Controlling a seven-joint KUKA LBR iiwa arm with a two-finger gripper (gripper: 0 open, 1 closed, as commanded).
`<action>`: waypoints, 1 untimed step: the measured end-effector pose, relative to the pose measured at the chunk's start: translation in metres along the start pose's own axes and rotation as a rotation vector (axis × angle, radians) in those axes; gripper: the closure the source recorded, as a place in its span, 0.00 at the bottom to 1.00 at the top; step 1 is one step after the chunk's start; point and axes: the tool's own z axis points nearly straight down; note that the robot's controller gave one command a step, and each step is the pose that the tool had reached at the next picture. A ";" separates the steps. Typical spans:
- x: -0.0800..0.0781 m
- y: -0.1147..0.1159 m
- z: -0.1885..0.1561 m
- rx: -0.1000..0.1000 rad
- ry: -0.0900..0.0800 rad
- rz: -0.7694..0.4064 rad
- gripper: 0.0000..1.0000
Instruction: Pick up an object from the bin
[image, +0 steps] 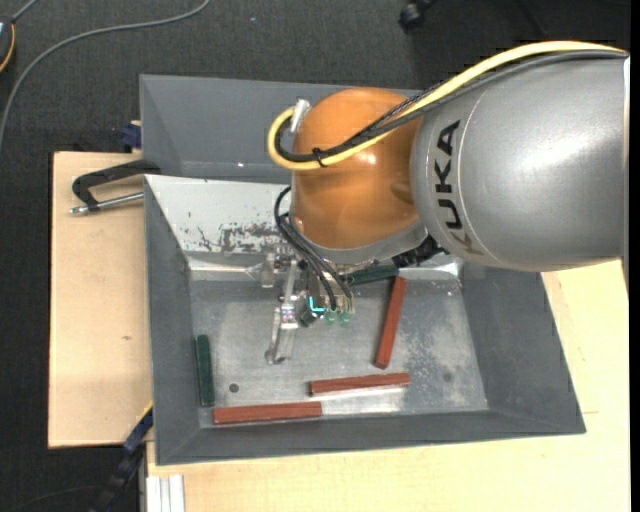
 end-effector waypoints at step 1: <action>-0.023 -0.044 0.039 0.001 0.001 0.178 0.00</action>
Offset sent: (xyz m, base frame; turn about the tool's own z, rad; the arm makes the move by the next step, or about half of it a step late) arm 0.0221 -0.0447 -0.0400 0.1792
